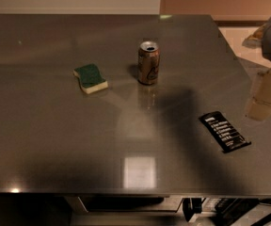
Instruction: Move orange can near rxbar chocolate
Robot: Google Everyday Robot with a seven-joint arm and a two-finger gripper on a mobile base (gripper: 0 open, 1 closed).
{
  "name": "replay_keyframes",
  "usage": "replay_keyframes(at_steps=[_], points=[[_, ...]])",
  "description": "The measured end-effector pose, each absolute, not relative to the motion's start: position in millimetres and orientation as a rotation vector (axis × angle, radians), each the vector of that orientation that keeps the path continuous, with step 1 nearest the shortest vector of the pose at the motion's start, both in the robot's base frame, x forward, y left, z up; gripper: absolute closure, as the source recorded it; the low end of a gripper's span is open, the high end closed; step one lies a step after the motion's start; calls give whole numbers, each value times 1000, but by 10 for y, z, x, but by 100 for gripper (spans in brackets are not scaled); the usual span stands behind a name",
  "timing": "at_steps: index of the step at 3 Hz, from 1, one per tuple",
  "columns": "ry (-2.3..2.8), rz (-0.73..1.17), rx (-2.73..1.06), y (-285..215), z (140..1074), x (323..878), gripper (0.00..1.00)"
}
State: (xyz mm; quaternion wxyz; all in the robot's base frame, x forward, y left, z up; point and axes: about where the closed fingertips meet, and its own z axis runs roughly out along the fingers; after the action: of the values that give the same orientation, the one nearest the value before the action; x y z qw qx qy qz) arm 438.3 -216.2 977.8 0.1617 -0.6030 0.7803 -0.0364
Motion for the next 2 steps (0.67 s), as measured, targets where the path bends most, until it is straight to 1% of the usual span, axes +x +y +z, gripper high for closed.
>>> replay_keyframes(at_steps=[2], points=[[2244,-97,-1698,-2158,9787,4450,0]])
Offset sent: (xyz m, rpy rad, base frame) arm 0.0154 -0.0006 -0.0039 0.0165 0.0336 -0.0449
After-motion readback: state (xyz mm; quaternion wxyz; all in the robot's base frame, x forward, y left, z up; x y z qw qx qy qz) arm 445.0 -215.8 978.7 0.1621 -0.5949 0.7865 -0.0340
